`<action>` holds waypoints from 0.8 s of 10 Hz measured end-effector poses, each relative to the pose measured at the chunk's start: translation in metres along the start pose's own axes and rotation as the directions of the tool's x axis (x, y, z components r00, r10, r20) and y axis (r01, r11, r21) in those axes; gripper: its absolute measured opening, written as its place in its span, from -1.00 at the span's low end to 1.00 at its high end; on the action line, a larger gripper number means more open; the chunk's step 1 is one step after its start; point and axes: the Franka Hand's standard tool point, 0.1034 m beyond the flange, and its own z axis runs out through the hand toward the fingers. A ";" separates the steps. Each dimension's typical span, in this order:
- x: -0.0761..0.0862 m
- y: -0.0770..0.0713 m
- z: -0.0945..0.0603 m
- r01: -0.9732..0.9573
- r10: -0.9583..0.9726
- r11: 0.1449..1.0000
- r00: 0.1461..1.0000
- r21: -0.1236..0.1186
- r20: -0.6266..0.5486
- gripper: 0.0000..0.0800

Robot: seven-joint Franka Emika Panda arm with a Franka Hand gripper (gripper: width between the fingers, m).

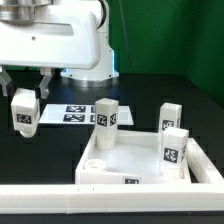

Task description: Assemble square table

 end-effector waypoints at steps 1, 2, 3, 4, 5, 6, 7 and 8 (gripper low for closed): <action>0.002 0.003 0.000 -0.003 0.003 1.000 1.000 -0.007 -0.030 -0.29; 0.002 0.002 0.001 -0.003 0.002 1.000 1.000 -0.007 -0.029 -0.29; 0.010 0.003 0.000 -0.002 -0.001 1.000 0.993 -0.024 -0.115 -0.29; 0.014 -0.013 -0.005 -0.037 0.037 0.999 0.976 0.002 -0.213 -0.29; 0.019 -0.031 -0.008 -0.056 0.059 0.998 0.960 0.020 -0.273 -0.29; 0.027 -0.052 -0.011 -0.073 0.078 0.997 0.918 0.026 -0.389 -0.29; 0.020 -0.061 -0.005 -0.051 0.056 0.998 0.936 0.024 -0.347 -0.29; 0.022 -0.057 -0.006 -0.056 0.062 0.998 0.936 0.026 -0.347 -0.29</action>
Offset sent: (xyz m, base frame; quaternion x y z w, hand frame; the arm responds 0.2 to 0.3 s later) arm 0.0145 0.0568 0.0128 0.0971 0.2114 0.0896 0.9684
